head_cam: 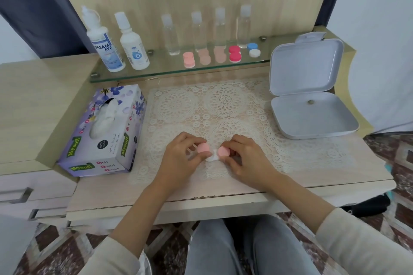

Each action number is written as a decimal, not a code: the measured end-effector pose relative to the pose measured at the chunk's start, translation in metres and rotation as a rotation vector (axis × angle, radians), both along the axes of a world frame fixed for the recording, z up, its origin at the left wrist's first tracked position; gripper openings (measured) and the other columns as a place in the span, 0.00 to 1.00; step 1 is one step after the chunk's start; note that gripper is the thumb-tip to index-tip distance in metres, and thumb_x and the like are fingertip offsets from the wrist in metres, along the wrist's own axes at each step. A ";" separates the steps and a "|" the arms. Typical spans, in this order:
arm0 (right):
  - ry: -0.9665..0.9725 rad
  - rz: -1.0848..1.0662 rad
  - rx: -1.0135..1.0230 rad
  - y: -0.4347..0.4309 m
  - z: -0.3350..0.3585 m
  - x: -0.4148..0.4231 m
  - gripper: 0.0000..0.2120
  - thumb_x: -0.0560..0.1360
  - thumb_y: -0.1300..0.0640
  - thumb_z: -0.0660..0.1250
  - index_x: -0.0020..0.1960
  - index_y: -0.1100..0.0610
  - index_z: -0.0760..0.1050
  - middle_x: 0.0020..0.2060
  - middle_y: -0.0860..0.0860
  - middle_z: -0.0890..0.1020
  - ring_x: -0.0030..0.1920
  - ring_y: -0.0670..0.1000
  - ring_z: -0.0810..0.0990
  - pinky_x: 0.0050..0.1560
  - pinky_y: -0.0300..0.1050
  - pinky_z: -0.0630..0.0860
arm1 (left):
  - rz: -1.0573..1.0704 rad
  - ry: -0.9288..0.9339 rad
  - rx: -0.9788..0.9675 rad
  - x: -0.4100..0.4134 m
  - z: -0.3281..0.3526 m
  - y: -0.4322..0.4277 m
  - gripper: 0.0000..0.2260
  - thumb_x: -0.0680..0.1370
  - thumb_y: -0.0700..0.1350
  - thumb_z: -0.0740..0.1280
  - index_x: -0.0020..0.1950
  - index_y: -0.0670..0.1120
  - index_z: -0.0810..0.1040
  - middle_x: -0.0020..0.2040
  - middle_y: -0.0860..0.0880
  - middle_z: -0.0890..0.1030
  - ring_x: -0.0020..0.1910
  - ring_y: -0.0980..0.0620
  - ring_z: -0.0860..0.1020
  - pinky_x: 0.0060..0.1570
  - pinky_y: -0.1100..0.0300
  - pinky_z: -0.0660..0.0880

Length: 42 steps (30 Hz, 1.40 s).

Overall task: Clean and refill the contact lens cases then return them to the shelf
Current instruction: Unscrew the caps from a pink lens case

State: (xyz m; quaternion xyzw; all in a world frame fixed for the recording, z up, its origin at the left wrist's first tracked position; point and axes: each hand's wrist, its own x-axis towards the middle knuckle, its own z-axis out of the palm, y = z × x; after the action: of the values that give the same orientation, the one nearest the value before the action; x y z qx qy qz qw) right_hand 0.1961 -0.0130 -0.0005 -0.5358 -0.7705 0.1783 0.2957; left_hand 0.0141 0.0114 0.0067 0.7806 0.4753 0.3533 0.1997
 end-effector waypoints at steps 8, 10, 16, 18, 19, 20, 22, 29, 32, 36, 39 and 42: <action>-0.007 0.005 -0.008 -0.001 0.001 0.000 0.08 0.73 0.59 0.67 0.52 0.59 0.77 0.38 0.45 0.69 0.38 0.42 0.66 0.45 0.37 0.60 | 0.060 0.008 -0.094 -0.024 -0.003 -0.010 0.14 0.67 0.40 0.75 0.52 0.45 0.81 0.44 0.58 0.75 0.44 0.65 0.73 0.44 0.75 0.68; -0.008 0.012 -0.012 -0.001 0.002 -0.001 0.08 0.74 0.59 0.67 0.52 0.58 0.77 0.36 0.40 0.66 0.37 0.39 0.65 0.45 0.32 0.60 | 0.058 0.011 -0.136 -0.025 -0.005 -0.012 0.14 0.68 0.41 0.75 0.52 0.46 0.81 0.46 0.57 0.75 0.45 0.64 0.73 0.45 0.75 0.67; -0.011 0.005 -0.006 -0.001 0.000 -0.001 0.09 0.73 0.58 0.67 0.52 0.58 0.77 0.37 0.44 0.68 0.37 0.40 0.64 0.46 0.30 0.60 | 0.066 0.062 -0.145 -0.017 -0.007 -0.009 0.26 0.62 0.65 0.66 0.53 0.52 0.80 0.47 0.60 0.74 0.47 0.60 0.72 0.52 0.67 0.66; -0.005 0.003 -0.005 -0.001 0.001 -0.001 0.08 0.73 0.58 0.67 0.51 0.58 0.77 0.36 0.41 0.67 0.37 0.39 0.65 0.45 0.30 0.60 | 0.079 0.123 -0.105 -0.011 -0.009 -0.007 0.27 0.61 0.67 0.64 0.52 0.53 0.81 0.47 0.58 0.76 0.48 0.56 0.73 0.54 0.55 0.68; 0.002 0.002 -0.007 0.000 0.001 -0.001 0.09 0.72 0.57 0.67 0.51 0.58 0.78 0.35 0.39 0.66 0.37 0.38 0.65 0.45 0.30 0.60 | 0.072 0.136 -0.084 -0.008 -0.011 -0.006 0.27 0.61 0.67 0.64 0.52 0.53 0.81 0.46 0.57 0.77 0.48 0.55 0.73 0.53 0.52 0.69; 0.010 0.001 -0.007 0.000 0.001 -0.001 0.09 0.72 0.56 0.66 0.51 0.57 0.78 0.35 0.38 0.65 0.37 0.37 0.65 0.45 0.30 0.60 | 0.060 0.135 -0.069 -0.007 -0.012 -0.005 0.26 0.62 0.67 0.64 0.51 0.53 0.81 0.46 0.56 0.77 0.48 0.54 0.74 0.52 0.50 0.69; 0.018 -0.002 -0.002 0.000 0.001 -0.001 0.11 0.71 0.54 0.64 0.51 0.57 0.78 0.35 0.38 0.65 0.37 0.36 0.66 0.45 0.30 0.60 | 0.045 0.120 -0.045 -0.004 -0.013 -0.004 0.23 0.63 0.65 0.64 0.49 0.53 0.82 0.44 0.57 0.77 0.46 0.55 0.74 0.50 0.51 0.69; 0.116 -0.079 -0.035 0.002 0.003 -0.002 0.12 0.66 0.51 0.74 0.46 0.55 0.80 0.34 0.45 0.75 0.35 0.41 0.71 0.39 0.36 0.64 | 0.058 0.099 0.074 -0.002 -0.022 -0.003 0.18 0.66 0.61 0.65 0.46 0.52 0.82 0.42 0.59 0.78 0.41 0.57 0.72 0.43 0.54 0.69; 0.072 -0.098 -0.154 0.007 0.013 -0.003 0.14 0.66 0.52 0.74 0.48 0.54 0.75 0.32 0.47 0.75 0.34 0.44 0.72 0.35 0.36 0.67 | 0.056 0.107 0.090 -0.002 -0.023 -0.003 0.18 0.67 0.61 0.64 0.46 0.51 0.82 0.42 0.58 0.79 0.42 0.57 0.71 0.43 0.54 0.69; -0.010 -0.083 -0.201 0.013 0.018 -0.004 0.09 0.67 0.54 0.73 0.41 0.55 0.74 0.30 0.45 0.73 0.34 0.46 0.72 0.33 0.35 0.65 | 0.047 0.121 0.103 -0.002 -0.023 -0.002 0.18 0.67 0.61 0.64 0.46 0.50 0.82 0.42 0.56 0.80 0.41 0.56 0.73 0.43 0.53 0.70; -0.032 -0.059 -0.207 0.013 0.016 -0.005 0.09 0.68 0.55 0.71 0.41 0.56 0.73 0.32 0.45 0.72 0.35 0.47 0.71 0.33 0.34 0.63 | 0.062 0.162 0.144 -0.001 -0.024 -0.002 0.18 0.68 0.61 0.62 0.46 0.50 0.82 0.42 0.56 0.80 0.41 0.54 0.73 0.43 0.56 0.67; -0.053 -0.042 -0.186 0.012 0.016 -0.006 0.09 0.70 0.56 0.70 0.43 0.58 0.72 0.35 0.47 0.71 0.37 0.49 0.69 0.34 0.34 0.62 | 0.077 0.188 0.175 -0.001 -0.026 -0.002 0.18 0.69 0.61 0.62 0.47 0.50 0.82 0.43 0.55 0.80 0.42 0.57 0.71 0.43 0.57 0.65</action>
State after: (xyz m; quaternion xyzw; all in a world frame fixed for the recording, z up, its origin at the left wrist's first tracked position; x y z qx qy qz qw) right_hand 0.1905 -0.0014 0.0153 -0.5815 -0.7469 0.2284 0.2278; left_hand 0.0136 0.0092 -0.0196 0.8058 0.4889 0.3264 0.0716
